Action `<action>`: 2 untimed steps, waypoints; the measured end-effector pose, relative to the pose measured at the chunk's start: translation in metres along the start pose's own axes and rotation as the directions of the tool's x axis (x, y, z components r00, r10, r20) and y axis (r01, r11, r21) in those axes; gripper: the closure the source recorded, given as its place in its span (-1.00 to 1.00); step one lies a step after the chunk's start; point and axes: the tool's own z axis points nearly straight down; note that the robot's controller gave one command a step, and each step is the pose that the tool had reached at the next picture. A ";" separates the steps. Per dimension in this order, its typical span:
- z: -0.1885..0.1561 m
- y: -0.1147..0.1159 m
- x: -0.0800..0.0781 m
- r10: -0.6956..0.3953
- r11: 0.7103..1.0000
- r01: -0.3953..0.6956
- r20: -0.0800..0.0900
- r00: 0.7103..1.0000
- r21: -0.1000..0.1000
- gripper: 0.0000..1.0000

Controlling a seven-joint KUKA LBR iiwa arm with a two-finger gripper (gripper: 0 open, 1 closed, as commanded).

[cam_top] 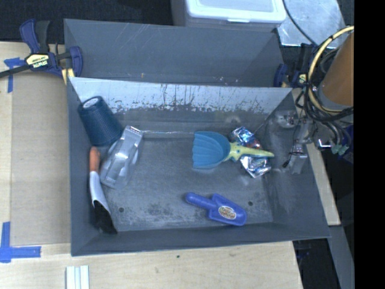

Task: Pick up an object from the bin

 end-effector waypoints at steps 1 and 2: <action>-0.004 0.001 -0.002 -0.003 1.000 0.003 0.008 1.000 0.001 -1.00; 0.114 -0.015 -0.041 0.169 0.986 -0.169 0.013 0.986 0.000 -1.00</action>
Offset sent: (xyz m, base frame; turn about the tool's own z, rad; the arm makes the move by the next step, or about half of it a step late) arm 0.0484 -0.0186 -0.1485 0.2128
